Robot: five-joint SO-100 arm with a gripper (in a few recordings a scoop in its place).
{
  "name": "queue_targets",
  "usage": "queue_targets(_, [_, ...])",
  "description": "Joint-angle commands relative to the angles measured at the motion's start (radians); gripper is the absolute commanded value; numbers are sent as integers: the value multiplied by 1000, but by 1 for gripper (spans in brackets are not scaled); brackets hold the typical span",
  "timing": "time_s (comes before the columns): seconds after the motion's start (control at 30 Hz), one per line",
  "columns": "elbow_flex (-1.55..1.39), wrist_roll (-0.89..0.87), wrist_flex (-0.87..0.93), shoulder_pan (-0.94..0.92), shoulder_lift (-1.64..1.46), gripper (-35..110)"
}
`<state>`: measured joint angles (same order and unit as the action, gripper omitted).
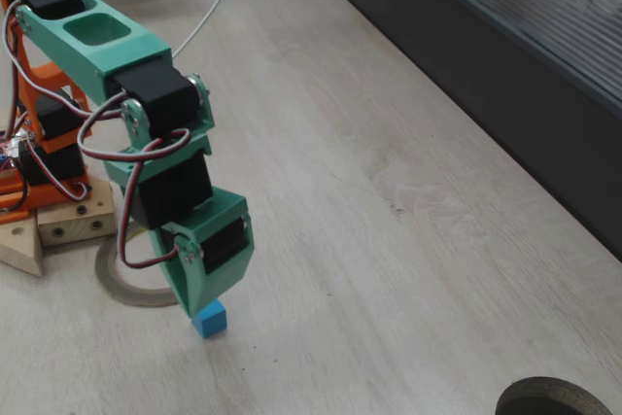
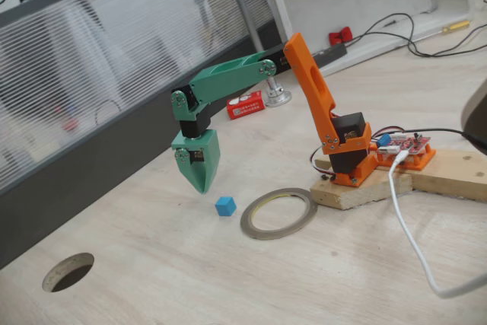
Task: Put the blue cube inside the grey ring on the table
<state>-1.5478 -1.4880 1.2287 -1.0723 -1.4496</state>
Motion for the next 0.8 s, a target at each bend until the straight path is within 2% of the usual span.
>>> queue_targets(0.0, [2,-8,87,-2,-2,2])
queue_targets(0.17, [2,-8,225,-2,-2,2])
queue_targets(0.77, [3,-8,229,-11,20,2])
